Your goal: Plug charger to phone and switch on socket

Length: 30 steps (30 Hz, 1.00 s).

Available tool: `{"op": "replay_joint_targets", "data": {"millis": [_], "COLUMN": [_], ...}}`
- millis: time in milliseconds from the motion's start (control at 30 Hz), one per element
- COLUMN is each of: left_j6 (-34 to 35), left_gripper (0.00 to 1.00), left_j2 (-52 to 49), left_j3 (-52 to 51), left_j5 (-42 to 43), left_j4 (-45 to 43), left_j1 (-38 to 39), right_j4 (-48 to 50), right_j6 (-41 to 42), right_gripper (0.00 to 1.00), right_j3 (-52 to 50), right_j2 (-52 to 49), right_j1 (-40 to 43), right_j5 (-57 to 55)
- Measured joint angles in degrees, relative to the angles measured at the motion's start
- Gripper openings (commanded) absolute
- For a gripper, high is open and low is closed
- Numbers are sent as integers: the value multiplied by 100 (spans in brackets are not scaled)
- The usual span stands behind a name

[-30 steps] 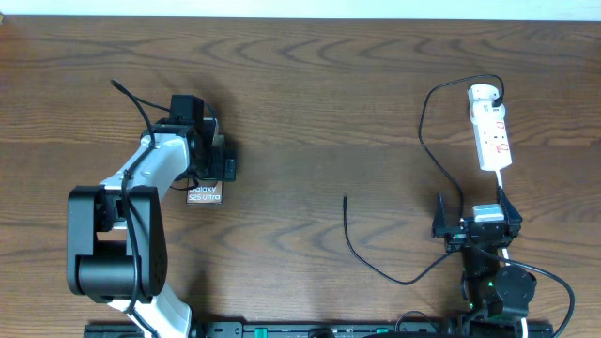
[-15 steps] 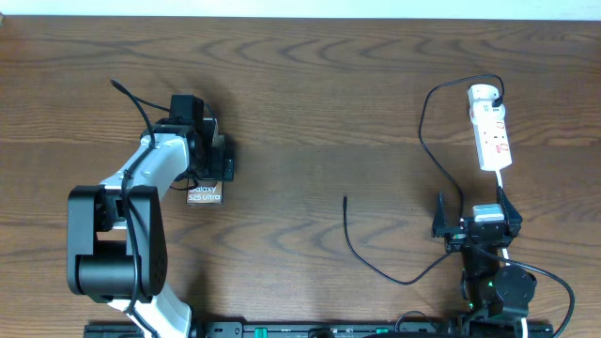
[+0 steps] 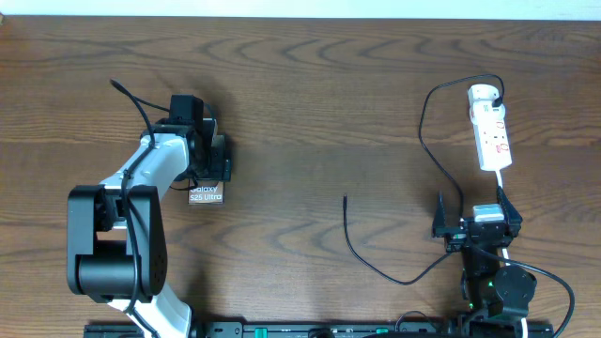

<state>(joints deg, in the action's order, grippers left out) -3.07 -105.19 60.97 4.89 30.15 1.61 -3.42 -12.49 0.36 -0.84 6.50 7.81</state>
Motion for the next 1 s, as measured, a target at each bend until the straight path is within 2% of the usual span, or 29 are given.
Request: {"op": "replay_joint_targets", "data": {"millis": [500,1000], "left_j6": [2,2], "left_gripper": [77,67], "left_j2": [0,0], "left_j3": [0,0], "left_j5": [-15,-15], "left_j4": [2,2], "left_j1": [0,0], "right_j4": [0,0], "right_j6": [0,0], "right_gripper": [99,99], "right_j3": [2,0], "right_j2": [0,0], "right_j1": [0,0], "right_j5": [0,2]}}
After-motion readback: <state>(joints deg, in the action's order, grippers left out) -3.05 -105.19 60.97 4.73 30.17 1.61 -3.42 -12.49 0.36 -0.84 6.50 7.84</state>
